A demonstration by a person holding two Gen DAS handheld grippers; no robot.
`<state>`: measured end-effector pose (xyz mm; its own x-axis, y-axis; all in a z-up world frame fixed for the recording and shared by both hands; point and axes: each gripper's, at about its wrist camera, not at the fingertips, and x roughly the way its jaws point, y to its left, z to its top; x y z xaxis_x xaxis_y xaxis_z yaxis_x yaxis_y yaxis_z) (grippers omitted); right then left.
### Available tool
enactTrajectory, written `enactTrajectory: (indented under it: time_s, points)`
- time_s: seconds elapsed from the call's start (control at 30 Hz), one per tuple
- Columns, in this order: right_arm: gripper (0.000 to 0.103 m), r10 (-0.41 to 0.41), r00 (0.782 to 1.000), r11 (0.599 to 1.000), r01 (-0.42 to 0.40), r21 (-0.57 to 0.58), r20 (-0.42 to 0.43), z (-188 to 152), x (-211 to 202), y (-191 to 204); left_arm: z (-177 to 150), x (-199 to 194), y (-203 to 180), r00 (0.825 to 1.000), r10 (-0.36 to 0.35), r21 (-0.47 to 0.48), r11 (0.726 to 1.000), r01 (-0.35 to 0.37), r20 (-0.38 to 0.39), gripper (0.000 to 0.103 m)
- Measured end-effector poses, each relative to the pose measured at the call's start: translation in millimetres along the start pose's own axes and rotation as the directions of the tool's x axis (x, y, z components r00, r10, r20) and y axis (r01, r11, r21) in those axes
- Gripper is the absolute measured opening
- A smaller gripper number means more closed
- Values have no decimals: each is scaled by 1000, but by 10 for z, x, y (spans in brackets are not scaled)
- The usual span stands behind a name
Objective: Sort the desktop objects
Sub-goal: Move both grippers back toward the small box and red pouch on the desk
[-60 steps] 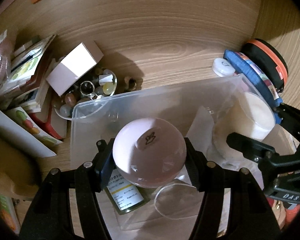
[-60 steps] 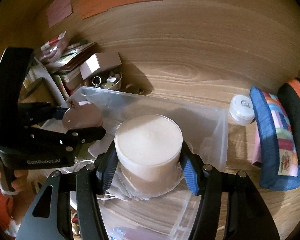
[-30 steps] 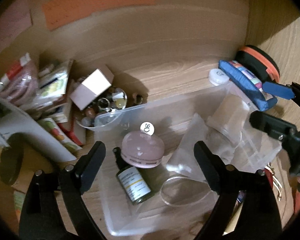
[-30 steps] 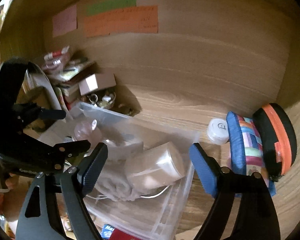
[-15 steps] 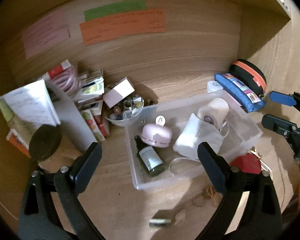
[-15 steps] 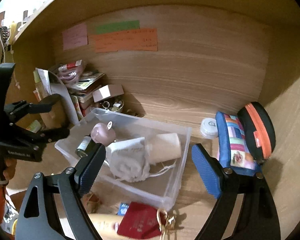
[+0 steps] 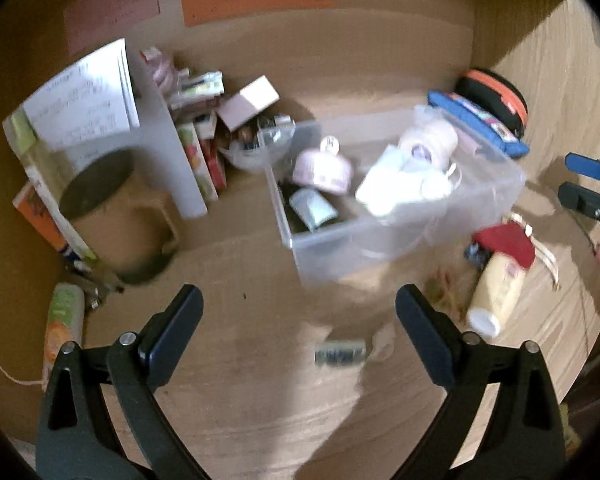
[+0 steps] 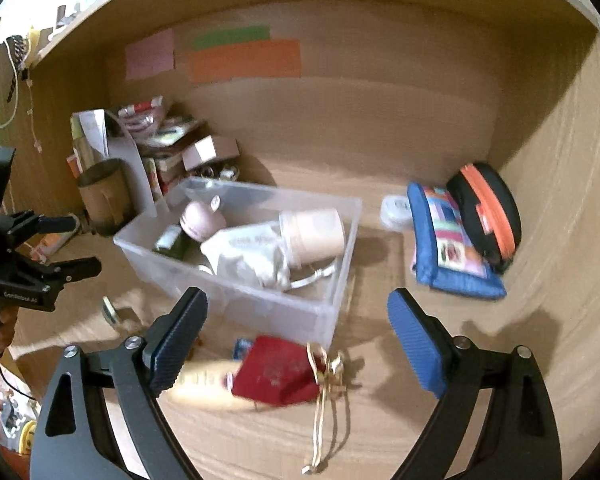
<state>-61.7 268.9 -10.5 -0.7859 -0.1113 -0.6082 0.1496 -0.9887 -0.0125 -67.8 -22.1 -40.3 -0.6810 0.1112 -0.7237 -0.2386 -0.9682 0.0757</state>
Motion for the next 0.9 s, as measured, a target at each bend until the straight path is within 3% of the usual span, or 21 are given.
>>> enactTrajectory:
  time_s: [0.3, 0.37, 0.57, 0.8, 0.9]
  points:
    - [91, -7, 995, 999, 11, 32, -97, -352, 170, -7, -333, 248, 42, 995, -50, 1, 999, 50, -84, 97]
    - [91, 4, 994, 999, 0, 41, -108, -399, 203, 0, -353, 288, 61, 992, -73, -13, 997, 72, -99, 86]
    - [91, 20, 987, 999, -14, 43, -156, -468, 361, 9, -400, 408, 19, 985, -93, -20, 996, 91, -144, 74]
    - [91, 25, 976, 999, -16, 44, -216, -483, 617, 0, -393, 465, 6, 986, -87, -27, 996, 84, -141, 73]
    - [91, 62, 973, 995, -43, 90, -221, -465, 675, -58, -390, 462, 11, 987, -93, -24, 996, 91, -132, 66]
